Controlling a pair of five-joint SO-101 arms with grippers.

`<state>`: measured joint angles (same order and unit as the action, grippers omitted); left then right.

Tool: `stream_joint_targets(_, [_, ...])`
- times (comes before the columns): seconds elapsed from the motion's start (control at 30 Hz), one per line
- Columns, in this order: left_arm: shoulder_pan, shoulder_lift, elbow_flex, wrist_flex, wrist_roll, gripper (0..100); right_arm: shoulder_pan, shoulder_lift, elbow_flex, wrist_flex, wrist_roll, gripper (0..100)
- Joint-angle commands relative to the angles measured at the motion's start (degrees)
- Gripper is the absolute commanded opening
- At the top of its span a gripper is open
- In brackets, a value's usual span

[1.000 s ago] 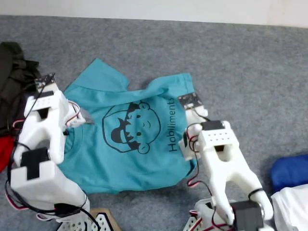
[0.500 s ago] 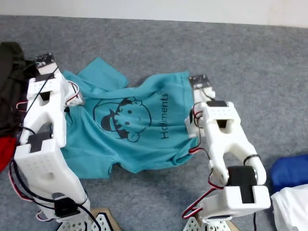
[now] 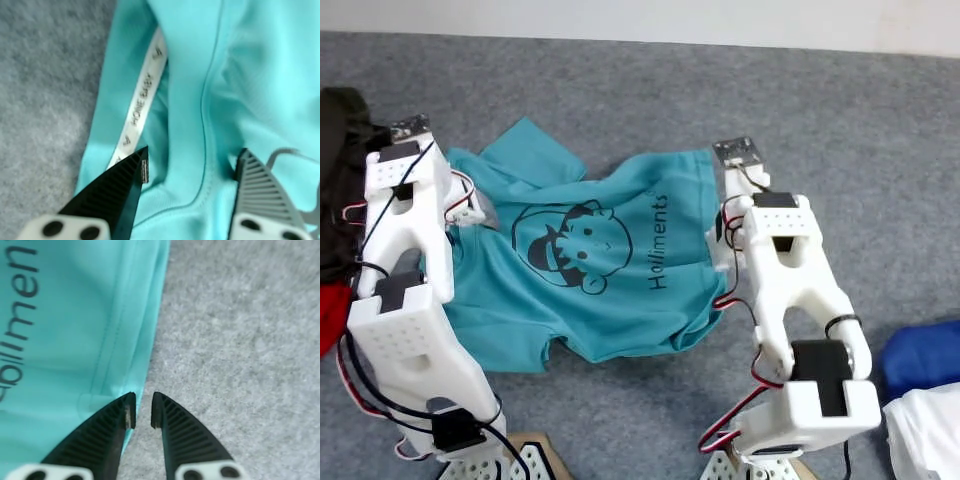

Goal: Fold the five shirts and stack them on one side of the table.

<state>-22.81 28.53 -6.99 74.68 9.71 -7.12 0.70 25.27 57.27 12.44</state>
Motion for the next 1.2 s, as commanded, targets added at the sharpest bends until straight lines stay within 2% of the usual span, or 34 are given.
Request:
stream_joint_targets(0.0, [0.5,-5.2,-1.3,1.4,-0.4,30,-2.2,-9.4,0.0,1.9,0.2,7.4])
stream_joint_targets(0.13, [0.2,-15.7,4.2,4.3,-0.7,30,-6.9,-19.4,7.3,3.6,0.2,7.4])
stream_joint_targets(0.27, [0.5,-28.4,17.9,4.0,-2.5,30,-11.5,-26.9,15.8,5.8,0.2,7.4])
stream_joint_targets(0.47, [0.7,-44.4,44.0,-6.9,-7.1,30,-13.2,-31.8,24.1,6.5,0.6,7.4])
stream_joint_targets(0.6, [0.8,-47.0,54.5,-15.7,-7.3,30,-15.3,-32.8,25.0,6.6,0.7,7.4])
stream_joint_targets(0.87, [1.0,-38.8,56.0,-22.7,-7.3,30,-29.1,-38.8,24.7,11.4,-1.1,7.4])
stream_joint_targets(1.07, [1.0,-34.3,54.3,-23.9,-7.3,30,-29.5,-39.6,26.2,18.4,0.6,7.7])
stream_joint_targets(1.17, [1.0,-34.3,53.3,-23.6,-7.2,30,-27.0,-39.7,26.5,19.1,0.8,7.7])
